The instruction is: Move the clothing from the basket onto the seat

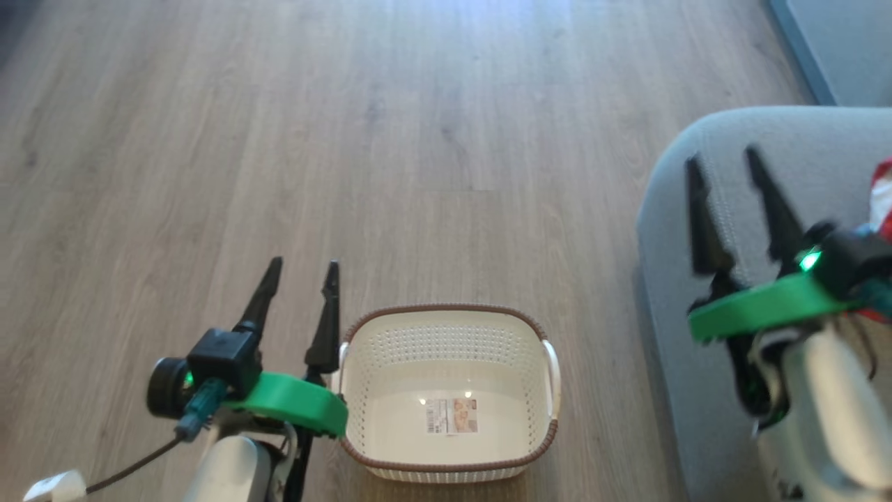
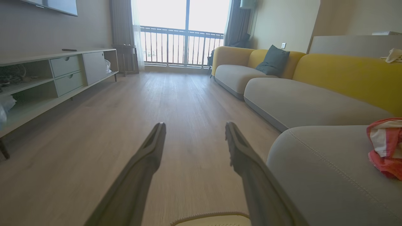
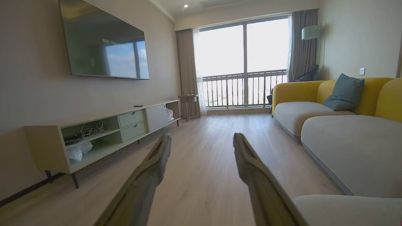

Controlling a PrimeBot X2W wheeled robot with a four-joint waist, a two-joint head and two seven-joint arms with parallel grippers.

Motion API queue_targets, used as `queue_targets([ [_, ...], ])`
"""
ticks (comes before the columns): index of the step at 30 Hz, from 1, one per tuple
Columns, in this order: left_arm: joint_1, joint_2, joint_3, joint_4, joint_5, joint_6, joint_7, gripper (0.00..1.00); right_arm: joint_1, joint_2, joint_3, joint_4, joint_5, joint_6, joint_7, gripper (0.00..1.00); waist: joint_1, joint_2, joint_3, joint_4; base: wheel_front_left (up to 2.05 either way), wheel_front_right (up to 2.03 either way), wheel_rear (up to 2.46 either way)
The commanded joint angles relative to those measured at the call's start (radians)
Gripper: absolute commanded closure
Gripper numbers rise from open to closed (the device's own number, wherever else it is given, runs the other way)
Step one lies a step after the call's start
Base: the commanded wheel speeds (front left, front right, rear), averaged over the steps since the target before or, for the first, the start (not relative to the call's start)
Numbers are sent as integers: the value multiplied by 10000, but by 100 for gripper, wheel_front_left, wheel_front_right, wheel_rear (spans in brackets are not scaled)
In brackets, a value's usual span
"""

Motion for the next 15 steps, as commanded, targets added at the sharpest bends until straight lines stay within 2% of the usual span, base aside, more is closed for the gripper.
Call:
queue_targets([
  [1,-319,-8,446,-432,124,91,-51,0,-127,51,188,-372,-234,-2,-60,0,1,0,-36,166,0,0,0],
  [4,-172,-8,840,-568,216,404,-51,0,370,435,28,-462,-596,-2,-60,0,1,0,-24,337,0,0,0],
  [7,4,-8,1044,-621,354,540,-51,0,925,775,-294,-527,-909,-2,-60,0,1,0,-18,491,0,0,0],
  [15,545,-8,1159,-336,510,430,-51,0,2105,1072,-831,-455,-1136,-2,-60,0,1,0,-47,638,0,0,0],
])
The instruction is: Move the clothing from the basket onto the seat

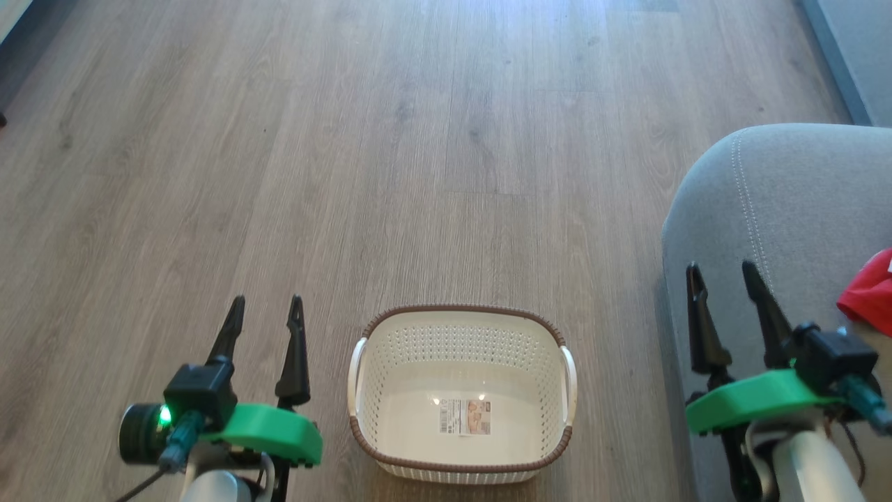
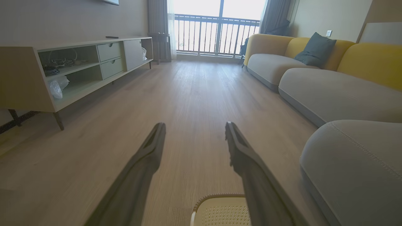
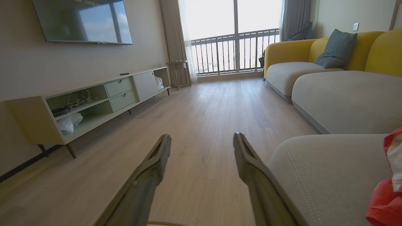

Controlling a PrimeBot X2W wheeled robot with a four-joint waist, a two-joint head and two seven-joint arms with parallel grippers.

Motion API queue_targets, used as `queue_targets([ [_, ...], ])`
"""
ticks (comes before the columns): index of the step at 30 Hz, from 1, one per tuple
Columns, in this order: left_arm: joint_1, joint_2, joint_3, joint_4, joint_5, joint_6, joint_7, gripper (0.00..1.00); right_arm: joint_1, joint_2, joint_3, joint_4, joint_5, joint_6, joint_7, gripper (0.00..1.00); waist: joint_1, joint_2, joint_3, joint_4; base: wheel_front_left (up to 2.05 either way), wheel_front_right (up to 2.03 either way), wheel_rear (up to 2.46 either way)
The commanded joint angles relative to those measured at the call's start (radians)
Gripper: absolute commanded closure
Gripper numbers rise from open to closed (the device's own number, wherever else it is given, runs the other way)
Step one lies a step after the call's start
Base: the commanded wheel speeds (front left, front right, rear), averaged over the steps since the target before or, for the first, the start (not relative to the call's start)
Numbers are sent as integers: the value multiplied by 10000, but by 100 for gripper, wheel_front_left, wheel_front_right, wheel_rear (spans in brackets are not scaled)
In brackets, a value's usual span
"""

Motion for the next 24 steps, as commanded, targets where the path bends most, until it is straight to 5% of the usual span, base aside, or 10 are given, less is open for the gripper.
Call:
queue_targets([
  [1,-149,-2,377,-202,129,33,-51,0,33,32,244,-217,218,-2,-62,0,1,0,-16,-19,0,0,0],
  [9,83,-3,504,-42,164,312,-51,0,364,35,515,-139,118,-2,-62,0,1,0,7,-116,0,0,0],
  [24,12,-3,446,402,369,179,-51,0,264,37,439,-91,282,-2,-63,0,1,0,53,-165,0,0,0],
])
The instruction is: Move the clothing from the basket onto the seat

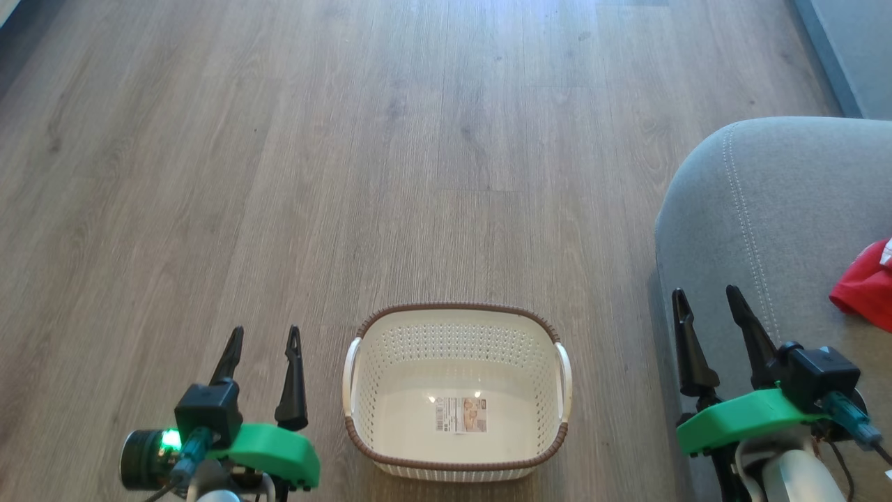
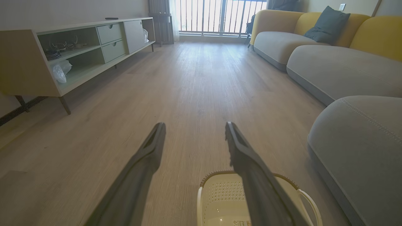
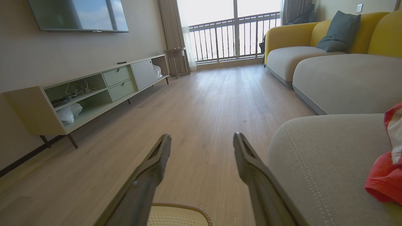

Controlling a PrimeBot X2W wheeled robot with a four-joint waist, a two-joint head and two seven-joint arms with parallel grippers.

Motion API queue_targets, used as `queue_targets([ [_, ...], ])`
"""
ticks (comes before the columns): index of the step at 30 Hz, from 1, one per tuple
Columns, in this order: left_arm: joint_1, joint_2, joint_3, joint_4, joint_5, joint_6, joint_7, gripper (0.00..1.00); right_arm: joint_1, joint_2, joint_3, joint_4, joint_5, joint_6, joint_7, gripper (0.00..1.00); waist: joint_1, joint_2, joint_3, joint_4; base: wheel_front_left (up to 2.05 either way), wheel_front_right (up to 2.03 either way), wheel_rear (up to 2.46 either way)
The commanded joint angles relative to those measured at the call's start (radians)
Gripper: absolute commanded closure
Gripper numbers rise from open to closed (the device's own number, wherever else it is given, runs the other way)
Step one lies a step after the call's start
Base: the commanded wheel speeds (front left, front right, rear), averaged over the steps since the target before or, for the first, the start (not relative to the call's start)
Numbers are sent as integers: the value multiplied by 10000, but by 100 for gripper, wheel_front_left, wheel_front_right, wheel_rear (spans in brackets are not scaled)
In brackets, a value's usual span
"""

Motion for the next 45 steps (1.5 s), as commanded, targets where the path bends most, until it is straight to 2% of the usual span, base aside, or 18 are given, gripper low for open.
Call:
queue_targets([
  [1,-405,-5,366,-302,93,-18,-51,0,-321,-32,187,-281,50,-2,-63,0,1,0,3,2,0,0,0],
  [14,-297,-5,506,-423,-155,-947,-51,0,-326,-32,200,-268,69,-2,-63,0,1,0,45,-7,0,0,0],
  [43,-239,-5,797,-600,-821,-1269,-51,0,-344,-32,191,-267,279,-2,-63,0,1,0,25,-96,0,0,0],
  [44,17,0,430,-200,-783,-1271,1,100,-1,4,-27,49,244,0,2,100,1,0,25,-97,0,0,0],
  [45,32,0,417,-48,-787,-1273,7,100,14,8,-20,198,248,0,6,100,1,0,24,-98,0,0,0],
])
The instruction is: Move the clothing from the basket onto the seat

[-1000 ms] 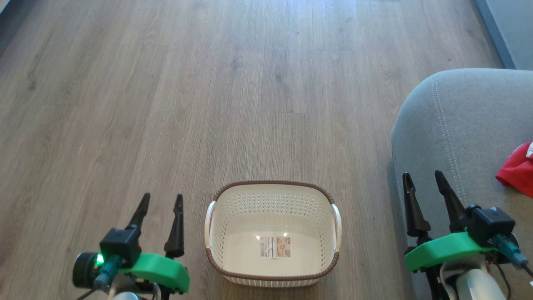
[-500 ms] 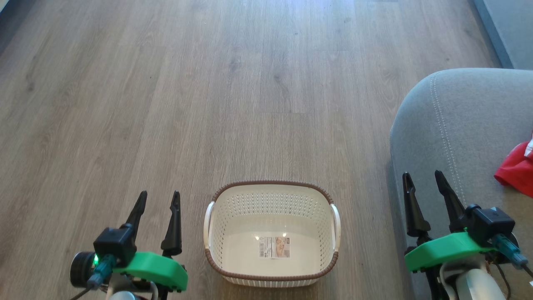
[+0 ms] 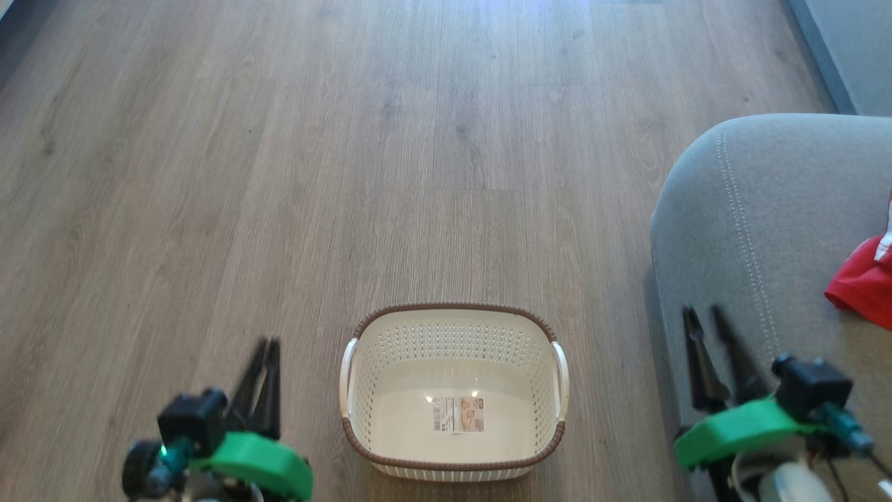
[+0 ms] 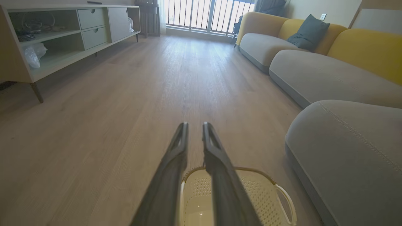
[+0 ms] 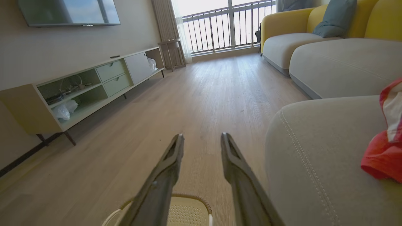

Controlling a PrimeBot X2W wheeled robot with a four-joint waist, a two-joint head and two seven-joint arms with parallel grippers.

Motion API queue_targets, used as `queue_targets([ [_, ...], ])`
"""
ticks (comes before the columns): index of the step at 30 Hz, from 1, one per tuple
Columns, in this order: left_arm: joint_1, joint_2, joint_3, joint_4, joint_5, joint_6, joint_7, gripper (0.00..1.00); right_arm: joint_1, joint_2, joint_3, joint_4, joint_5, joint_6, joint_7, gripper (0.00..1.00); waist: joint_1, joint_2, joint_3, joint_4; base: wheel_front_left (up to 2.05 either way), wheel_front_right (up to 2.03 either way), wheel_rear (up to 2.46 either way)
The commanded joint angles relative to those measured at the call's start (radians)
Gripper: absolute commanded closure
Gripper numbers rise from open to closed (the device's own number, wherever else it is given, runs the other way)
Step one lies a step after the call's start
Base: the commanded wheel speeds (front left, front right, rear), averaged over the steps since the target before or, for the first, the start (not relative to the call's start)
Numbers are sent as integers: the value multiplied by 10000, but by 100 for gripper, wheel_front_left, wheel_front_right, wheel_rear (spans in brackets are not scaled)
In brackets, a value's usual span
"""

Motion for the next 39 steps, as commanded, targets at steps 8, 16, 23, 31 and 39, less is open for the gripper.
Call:
queue_targets([
  [8,121,2,63,416,-622,-48,169,100,129,31,-29,389,618,0,161,100,0,0,8,-41,0,0,0],
  [16,22,4,209,441,-1504,-117,403,100,52,22,-93,386,1494,0,394,100,0,0,20,-96,0,0,0],
  [23,-64,6,337,461,-2274,-176,607,100,-16,16,-148,385,2258,0,598,100,0,0,31,-143,0,0,0],
  [31,-175,7,502,487,-3267,-254,872,100,-104,8,-220,383,3244,0,862,100,0,0,45,-205,0,0,0],
  [39,-261,8,631,508,-4040,-314,1077,100,-173,2,-277,381,4011,0,1068,100,0,0,55,-253,0,0,0],
])
